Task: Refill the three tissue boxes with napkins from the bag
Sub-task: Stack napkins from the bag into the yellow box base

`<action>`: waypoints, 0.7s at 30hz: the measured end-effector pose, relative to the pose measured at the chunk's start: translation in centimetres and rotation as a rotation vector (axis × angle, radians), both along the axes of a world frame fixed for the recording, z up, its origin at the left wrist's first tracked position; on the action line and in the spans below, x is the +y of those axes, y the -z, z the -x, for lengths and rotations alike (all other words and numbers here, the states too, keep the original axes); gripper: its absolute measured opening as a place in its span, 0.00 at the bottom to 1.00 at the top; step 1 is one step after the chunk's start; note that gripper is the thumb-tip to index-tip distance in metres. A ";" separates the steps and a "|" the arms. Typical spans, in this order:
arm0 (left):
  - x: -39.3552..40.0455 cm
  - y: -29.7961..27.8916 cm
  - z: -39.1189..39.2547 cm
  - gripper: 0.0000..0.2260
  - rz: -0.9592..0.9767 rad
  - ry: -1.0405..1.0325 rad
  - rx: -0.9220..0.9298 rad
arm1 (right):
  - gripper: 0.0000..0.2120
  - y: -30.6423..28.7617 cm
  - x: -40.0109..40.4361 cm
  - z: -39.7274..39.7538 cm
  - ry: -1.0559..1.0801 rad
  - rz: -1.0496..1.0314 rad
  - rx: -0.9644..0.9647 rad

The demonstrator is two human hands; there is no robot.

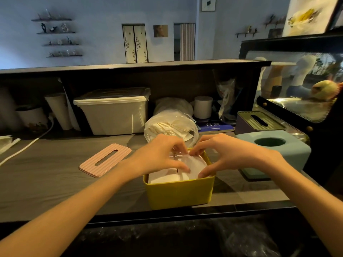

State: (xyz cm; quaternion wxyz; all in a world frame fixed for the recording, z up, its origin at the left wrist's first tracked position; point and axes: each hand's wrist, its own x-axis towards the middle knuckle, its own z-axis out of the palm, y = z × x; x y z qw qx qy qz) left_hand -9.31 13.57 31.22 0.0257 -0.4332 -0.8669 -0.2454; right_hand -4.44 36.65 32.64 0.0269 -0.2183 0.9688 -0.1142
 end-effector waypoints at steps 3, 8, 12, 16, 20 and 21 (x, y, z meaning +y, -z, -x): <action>-1.9 0.2 0.7 0.15 -0.101 -0.088 0.069 | 0.33 0.2 0.1 0.5 0.013 0.031 -0.027; -4.4 1.4 3.3 0.09 0.014 -0.190 -0.035 | 0.33 0.5 0.0 1.3 0.029 0.010 -0.017; -4.2 1.6 4.6 0.10 -0.038 -0.172 -0.045 | 0.33 0.2 0.0 1.5 0.036 0.023 -0.046; -4.5 0.8 5.6 0.08 -0.032 -0.123 -0.139 | 0.28 -1.1 0.1 1.5 0.040 0.172 0.003; -4.5 0.7 7.6 0.09 -0.231 -0.176 -0.346 | 0.12 0.0 0.1 5.3 0.183 0.421 0.214; -4.3 1.0 8.4 0.09 -0.264 -0.196 -0.358 | 0.09 0.9 0.0 6.9 0.206 0.442 0.224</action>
